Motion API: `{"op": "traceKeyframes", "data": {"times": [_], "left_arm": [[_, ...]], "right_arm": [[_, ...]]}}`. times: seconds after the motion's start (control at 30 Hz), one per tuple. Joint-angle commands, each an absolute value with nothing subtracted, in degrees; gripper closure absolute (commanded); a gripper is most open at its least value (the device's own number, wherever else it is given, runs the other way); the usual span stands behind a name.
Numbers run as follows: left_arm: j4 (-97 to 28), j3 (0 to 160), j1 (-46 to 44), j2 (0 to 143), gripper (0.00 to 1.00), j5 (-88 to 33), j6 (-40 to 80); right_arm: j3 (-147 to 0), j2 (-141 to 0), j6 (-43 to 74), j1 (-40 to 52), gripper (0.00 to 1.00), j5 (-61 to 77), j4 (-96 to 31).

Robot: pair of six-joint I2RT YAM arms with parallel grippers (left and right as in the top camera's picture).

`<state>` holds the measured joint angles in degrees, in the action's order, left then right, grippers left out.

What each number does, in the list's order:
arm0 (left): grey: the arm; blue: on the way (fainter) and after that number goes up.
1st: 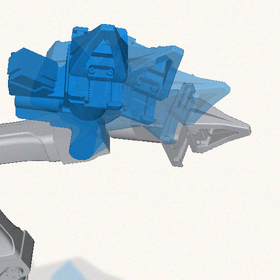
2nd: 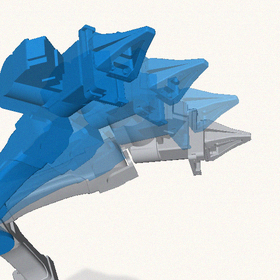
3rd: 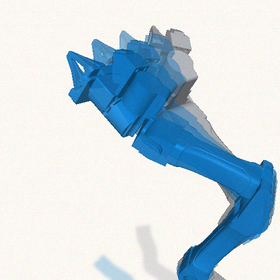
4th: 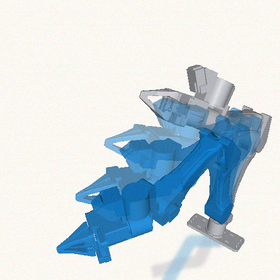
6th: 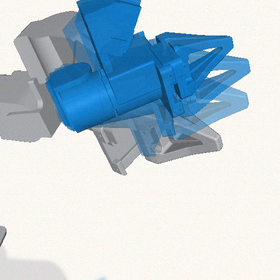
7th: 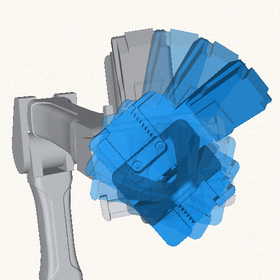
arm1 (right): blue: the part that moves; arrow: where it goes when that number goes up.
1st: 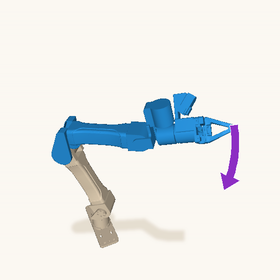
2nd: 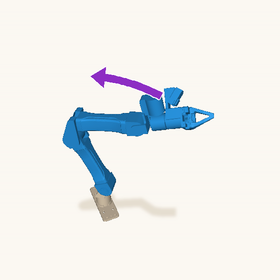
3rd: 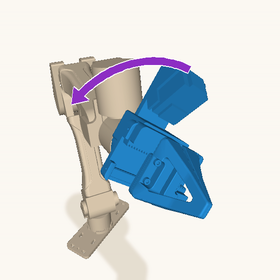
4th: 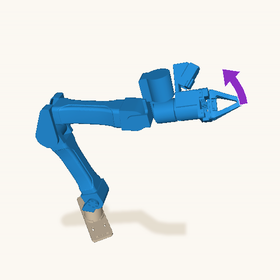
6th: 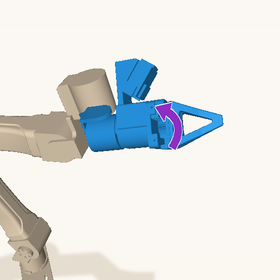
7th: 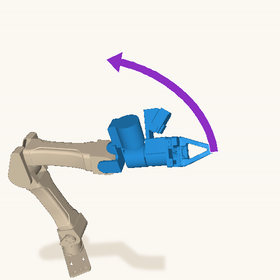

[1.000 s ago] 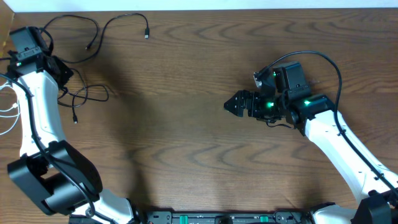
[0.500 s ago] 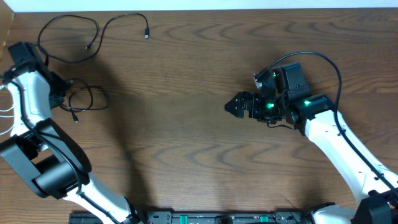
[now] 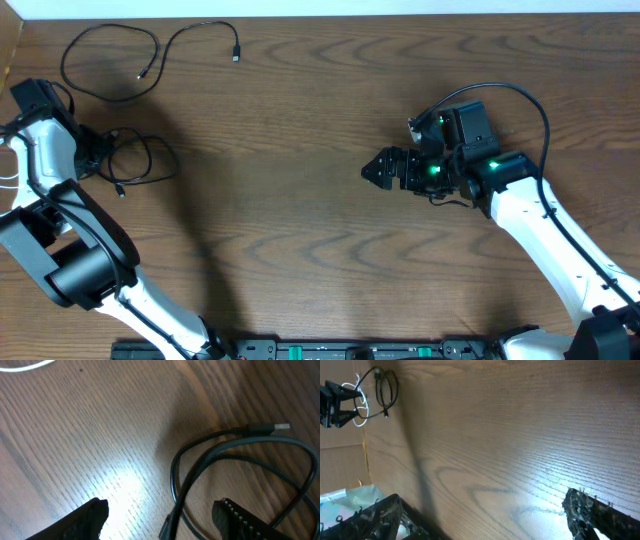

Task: Untangle cables
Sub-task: 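Open the left gripper to release the black cable at the left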

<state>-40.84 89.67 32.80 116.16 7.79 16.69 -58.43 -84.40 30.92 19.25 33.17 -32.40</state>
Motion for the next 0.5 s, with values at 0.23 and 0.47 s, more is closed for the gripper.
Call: {"op": "traceKeyframes", "data": {"times": [0.23,0.47], "left_arm": [[-36.73,91.92,32.77,105.58,0.46,8.12,14.87],[-39.55,89.73,32.77,106.45,0.92,8.14,14.87]], "right_arm": [[-58.92,-83.53,29.91,19.22,0.01,32.88,-32.82],[-58.92,-83.53,29.93,19.22,0.01,32.91,-32.82]]}}
